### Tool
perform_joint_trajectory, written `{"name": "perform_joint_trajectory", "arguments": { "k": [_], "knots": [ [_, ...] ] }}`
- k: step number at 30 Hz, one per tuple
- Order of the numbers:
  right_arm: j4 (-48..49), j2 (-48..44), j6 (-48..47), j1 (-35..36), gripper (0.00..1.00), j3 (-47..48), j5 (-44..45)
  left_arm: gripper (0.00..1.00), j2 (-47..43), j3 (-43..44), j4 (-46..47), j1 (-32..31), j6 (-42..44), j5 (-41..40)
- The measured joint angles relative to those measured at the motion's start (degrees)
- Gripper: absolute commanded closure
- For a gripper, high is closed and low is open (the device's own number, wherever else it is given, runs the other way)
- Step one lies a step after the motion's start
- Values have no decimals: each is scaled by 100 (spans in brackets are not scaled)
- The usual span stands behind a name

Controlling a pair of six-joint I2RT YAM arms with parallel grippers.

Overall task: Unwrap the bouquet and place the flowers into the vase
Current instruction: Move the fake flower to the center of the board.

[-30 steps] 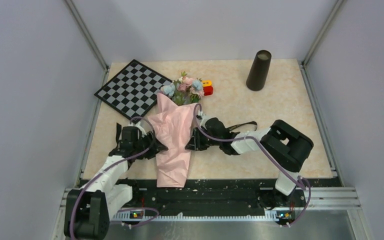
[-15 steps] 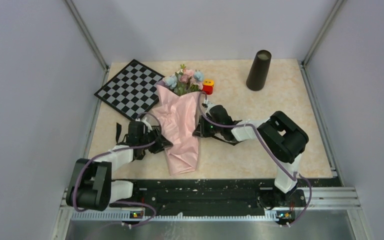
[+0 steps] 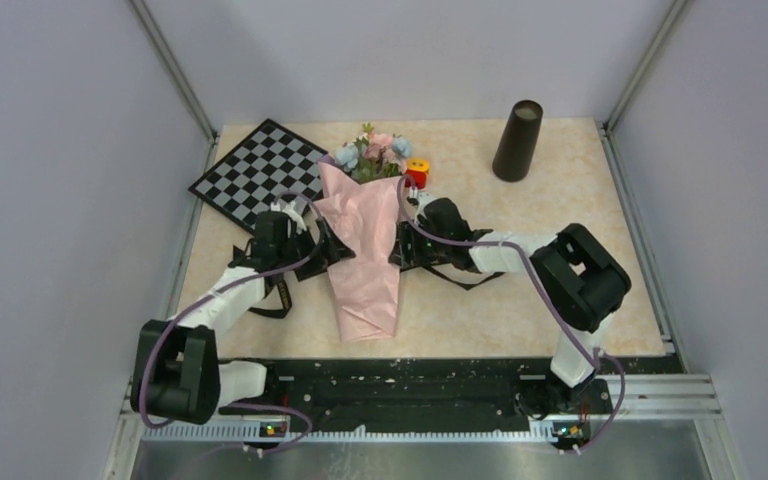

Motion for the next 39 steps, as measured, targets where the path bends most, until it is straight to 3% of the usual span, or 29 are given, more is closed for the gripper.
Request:
{"name": "perform_joint_trajectory", "arguments": {
  "k": [5, 14, 18, 22, 28, 39],
  "knots": [
    [-496, -581, -323, -26, 26, -2, 330, 1, -614, 667, -1161, 11, 439, -494],
    [-1012, -1690, -820, 157, 24, -4, 874, 1, -942, 2188, -2837, 431, 1366, -874],
    [-1272, -1801, -957, 892, 24, 0, 1499, 1, -918, 2627, -2682, 817, 1493, -787],
    [-1519, -1792, -999, 1648, 24, 44, 1843, 1, -957, 2240, -2299, 1106, 1482, -752],
    [-1729, -1576, -1082, 2138, 22, 417, 2538, 1, -992, 1845, -2218, 1956, 1353, -332],
    [-1683, -627, -1351, 2868, 20, 1196, 3165, 1, -994, 1845, -2033, 2229, 1351, 282]
  ]
}}
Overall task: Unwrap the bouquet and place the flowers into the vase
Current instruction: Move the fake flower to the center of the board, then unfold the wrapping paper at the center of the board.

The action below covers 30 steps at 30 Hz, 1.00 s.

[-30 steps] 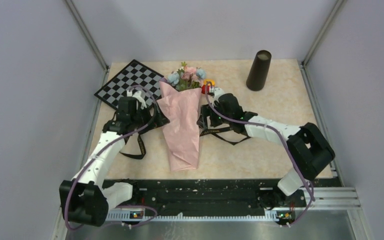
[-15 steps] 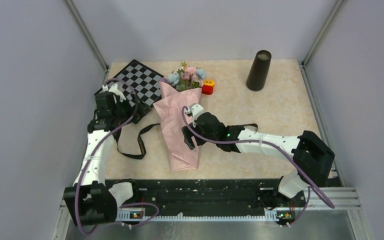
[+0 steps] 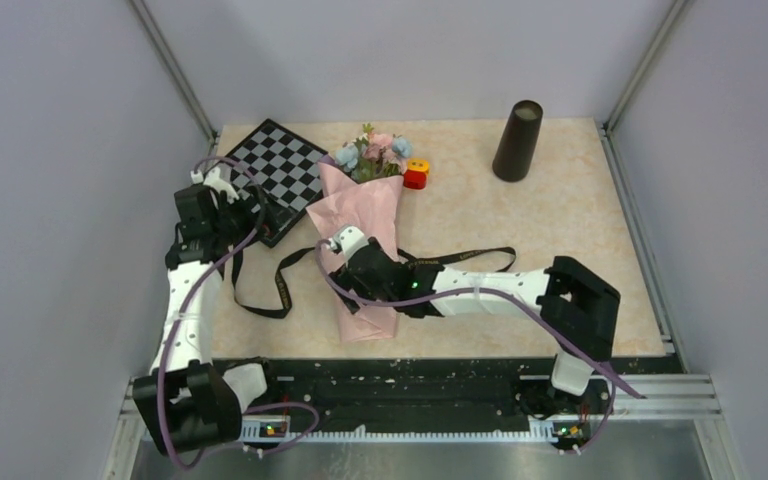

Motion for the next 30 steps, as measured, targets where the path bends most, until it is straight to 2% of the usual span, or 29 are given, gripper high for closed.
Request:
{"name": "perform_joint_trajectory", "arguments": {
  "k": [12, 19, 23, 30],
  "knots": [
    [-44, 772, -555, 833, 18, 654, 719, 1, -258, -20, 0, 525, 9, -37],
    [-229, 1198, -616, 1047, 28, 927, 1495, 1, -258, -48, 2, 549, 7, -13],
    [-302, 1213, -479, 1047, 38, 929, 1840, 1, -256, -81, 4, 549, 4, 61],
    [-321, 1209, -140, 1047, 78, 911, 2179, 1, -256, -109, 4, 549, 0, 162]
  ]
}}
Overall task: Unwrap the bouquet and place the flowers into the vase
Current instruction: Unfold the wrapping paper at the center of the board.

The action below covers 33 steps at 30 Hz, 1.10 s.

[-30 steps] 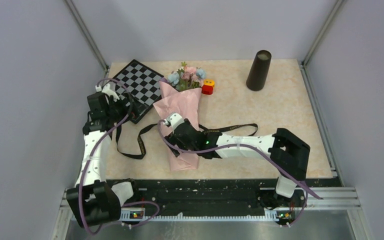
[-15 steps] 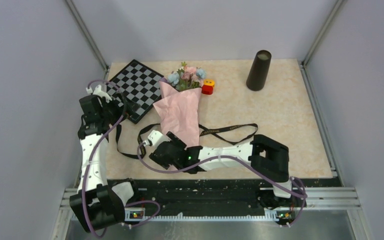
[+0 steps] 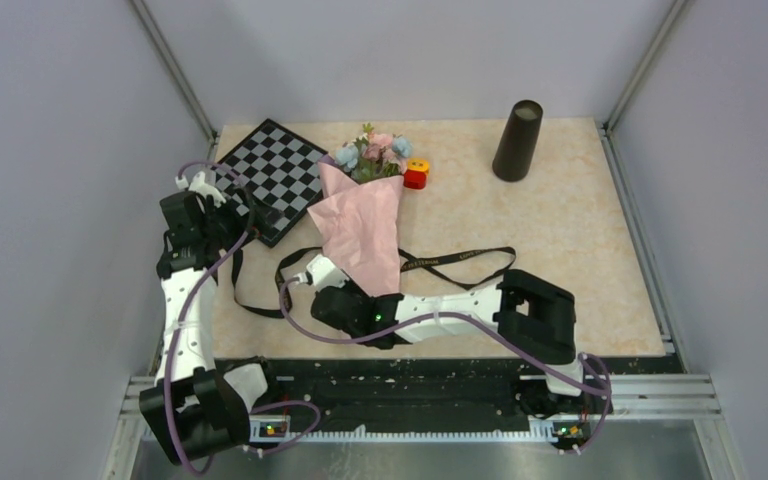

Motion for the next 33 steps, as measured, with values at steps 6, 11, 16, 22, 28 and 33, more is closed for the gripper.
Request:
{"name": "perform_joint_trajectory", "arguments": {
  "k": [6, 11, 16, 22, 28, 33],
  "knots": [
    [48, -219, 186, 0, 98, -286, 173, 1, 7, -13, 4, 0, -15, 44],
    [11, -514, 398, 0, 100, -461, 415, 1, 63, -15, 4, 0, -15, 85],
    [0, -1145, 1034, -142, 100, -946, 490, 1, 136, -26, 17, 0, -26, 142],
    [129, -2151, 2157, -769, 100, -2044, 411, 1, 319, -46, 55, -11, -98, 260],
    [205, -2898, 3213, -977, 100, -3045, 520, 1, 452, -94, 76, -304, -122, 271],
    [144, -3191, 3928, -1099, 87, -3532, 577, 1, 704, -94, 63, -802, -59, 260]
  ]
}}
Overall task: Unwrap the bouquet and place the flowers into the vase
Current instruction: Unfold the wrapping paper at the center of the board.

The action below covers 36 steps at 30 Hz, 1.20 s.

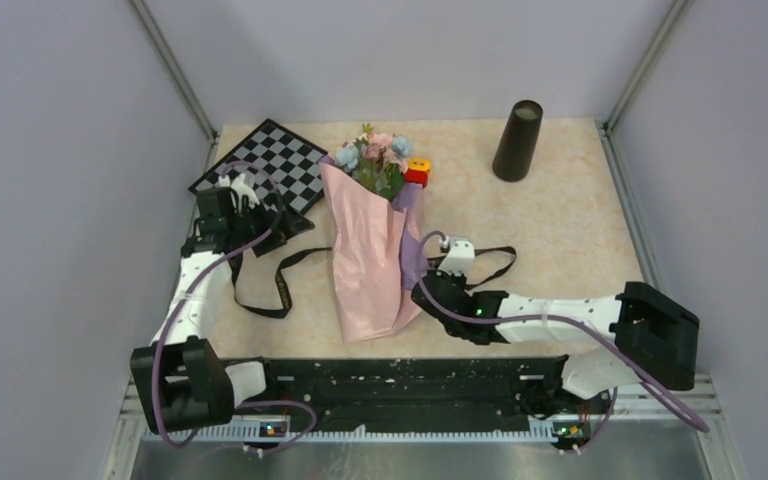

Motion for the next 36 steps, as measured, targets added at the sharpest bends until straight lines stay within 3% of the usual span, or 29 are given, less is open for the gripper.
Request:
{"name": "perform_joint_trajectory", "arguments": {
  "k": [5, 11, 19, 26, 31, 36],
  "knots": [
    [-70, -293, 483, -249, 42, -442, 2, 1, 227, 0, -79, -420, 96, -68],
    [-271, -763, 789, -468, 19, -901, -7, 1, 476, 2, -186, -780, 210, -162],
    [-905, -1904, 531, -573, 12, -1029, 520, 1, 503, 4, -208, -822, 223, -166],
    [-778, -2896, -1071, -822, 12, -680, 542, 1, 562, 4, -184, -828, 214, -94],
    [-533, -2398, -2157, -850, 14, 525, -129, 1, 625, 4, -151, -828, 197, -11],
    [-374, -997, -2747, -863, 18, 2037, -1268, 1, 638, 37, -219, -833, 374, -20]
  ]
}}
